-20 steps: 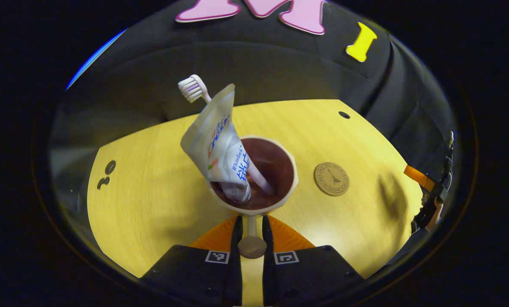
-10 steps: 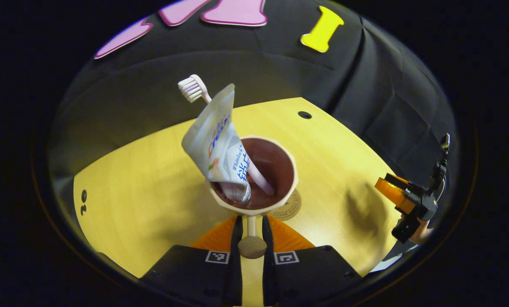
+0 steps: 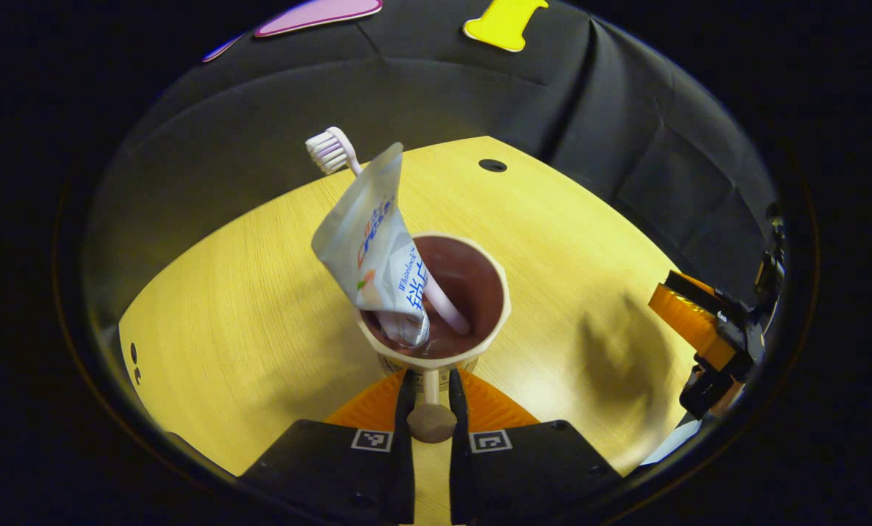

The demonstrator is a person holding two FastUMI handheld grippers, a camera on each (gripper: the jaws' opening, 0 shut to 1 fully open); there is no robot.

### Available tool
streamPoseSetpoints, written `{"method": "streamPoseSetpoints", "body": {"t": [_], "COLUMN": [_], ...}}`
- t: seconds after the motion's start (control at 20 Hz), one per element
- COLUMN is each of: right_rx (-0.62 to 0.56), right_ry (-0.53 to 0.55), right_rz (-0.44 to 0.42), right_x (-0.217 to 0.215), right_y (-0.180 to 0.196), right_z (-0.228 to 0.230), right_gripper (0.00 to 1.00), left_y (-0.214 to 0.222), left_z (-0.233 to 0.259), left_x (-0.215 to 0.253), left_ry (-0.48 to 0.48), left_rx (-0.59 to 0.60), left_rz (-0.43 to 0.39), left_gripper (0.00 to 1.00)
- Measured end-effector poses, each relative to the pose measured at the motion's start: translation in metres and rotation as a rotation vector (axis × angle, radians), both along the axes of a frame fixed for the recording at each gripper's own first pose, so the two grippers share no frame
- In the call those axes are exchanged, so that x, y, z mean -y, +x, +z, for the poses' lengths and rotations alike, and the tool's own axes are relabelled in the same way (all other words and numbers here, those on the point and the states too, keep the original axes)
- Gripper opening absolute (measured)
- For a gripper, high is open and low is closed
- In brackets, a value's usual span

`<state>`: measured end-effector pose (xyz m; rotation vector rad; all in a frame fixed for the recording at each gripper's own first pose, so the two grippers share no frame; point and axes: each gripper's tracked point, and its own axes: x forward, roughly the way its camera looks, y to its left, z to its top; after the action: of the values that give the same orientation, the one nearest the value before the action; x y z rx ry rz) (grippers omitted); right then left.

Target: Put the toothbrush and toothpaste on the desktop into the cup, then pick up the cup and place it on the coaster on the desktop.

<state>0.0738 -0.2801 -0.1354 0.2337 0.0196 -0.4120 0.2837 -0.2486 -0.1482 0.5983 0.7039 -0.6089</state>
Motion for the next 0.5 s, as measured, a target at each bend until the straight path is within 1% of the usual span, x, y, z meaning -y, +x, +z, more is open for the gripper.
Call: {"method": "streamPoseSetpoints", "body": {"t": [0.1, 0.3, 0.35, 0.4, 0.45, 0.5], "right_rx": [-0.007, -0.016, -0.015, -0.012, -0.009, -0.008], "right_ry": [-0.006, 0.01, 0.008, 0.006, 0.002, -0.004], "right_rz": [0.01, 0.03, 0.035, 0.04, 0.043, 0.046], "right_x": [-0.002, -0.008, -0.011, -0.013, -0.015, -0.017], "right_y": [-0.002, -0.001, -0.002, -0.003, -0.004, -0.005], "right_z": [-0.003, -0.008, -0.008, -0.006, -0.005, -0.003], "right_gripper": [0.98, 0.98, 0.98, 0.98, 0.98, 0.98], "left_y": [0.0, -0.003, -0.005, -0.006, -0.007, -0.01], "left_z": [-0.002, 0.005, 0.006, 0.009, 0.011, 0.012], "left_x": [0.001, 0.001, -0.001, -0.003, -0.004, -0.005], "left_ry": [0.012, 0.028, 0.026, 0.024, 0.018, 0.005], "left_rx": [0.0, 0.024, 0.03, 0.04, 0.043, 0.038], "left_rz": [0.007, 0.012, 0.016, 0.024, 0.034, 0.04], "left_gripper": [0.23, 0.27, 0.28, 0.34, 0.31, 0.41]}}
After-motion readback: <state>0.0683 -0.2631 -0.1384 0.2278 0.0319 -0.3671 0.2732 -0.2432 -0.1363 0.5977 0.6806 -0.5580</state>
